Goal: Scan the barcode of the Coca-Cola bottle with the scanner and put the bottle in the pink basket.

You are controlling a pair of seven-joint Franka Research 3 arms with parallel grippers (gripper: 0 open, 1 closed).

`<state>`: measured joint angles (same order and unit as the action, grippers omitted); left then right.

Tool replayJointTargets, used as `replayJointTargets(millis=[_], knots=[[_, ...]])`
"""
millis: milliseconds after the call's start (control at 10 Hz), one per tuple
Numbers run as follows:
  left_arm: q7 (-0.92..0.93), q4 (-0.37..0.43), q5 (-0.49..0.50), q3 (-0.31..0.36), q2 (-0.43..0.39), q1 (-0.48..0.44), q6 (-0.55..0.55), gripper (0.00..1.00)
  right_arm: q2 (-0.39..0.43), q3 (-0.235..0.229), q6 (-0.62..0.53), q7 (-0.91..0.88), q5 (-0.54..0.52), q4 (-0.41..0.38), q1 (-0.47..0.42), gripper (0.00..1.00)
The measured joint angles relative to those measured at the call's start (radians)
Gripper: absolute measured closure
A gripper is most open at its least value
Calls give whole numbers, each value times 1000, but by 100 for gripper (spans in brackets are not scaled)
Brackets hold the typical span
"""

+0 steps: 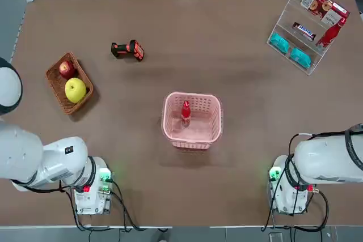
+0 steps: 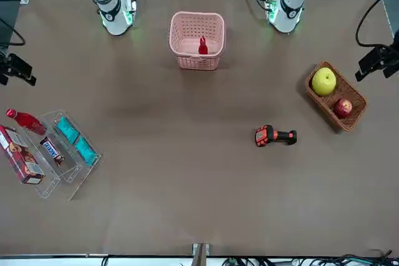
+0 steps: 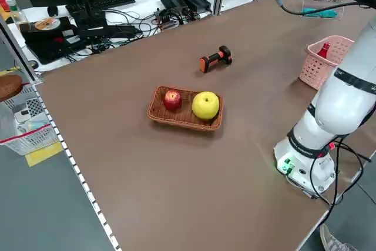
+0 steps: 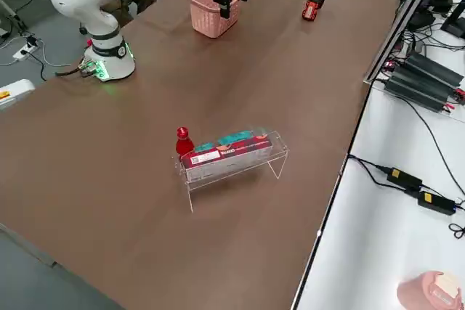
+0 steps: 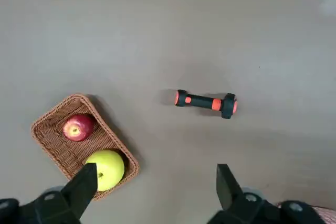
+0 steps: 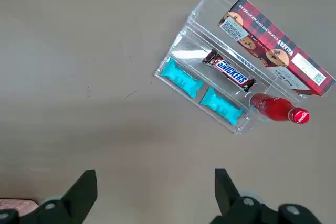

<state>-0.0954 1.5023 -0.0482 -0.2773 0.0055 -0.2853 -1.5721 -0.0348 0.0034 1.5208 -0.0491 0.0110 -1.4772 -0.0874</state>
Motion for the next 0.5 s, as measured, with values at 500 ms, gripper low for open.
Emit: replayJointTargets(millis=[500], knots=[[-2,24,0,0,7,-3,-13,0,0,3,-1,0,4,0,-3,1]])
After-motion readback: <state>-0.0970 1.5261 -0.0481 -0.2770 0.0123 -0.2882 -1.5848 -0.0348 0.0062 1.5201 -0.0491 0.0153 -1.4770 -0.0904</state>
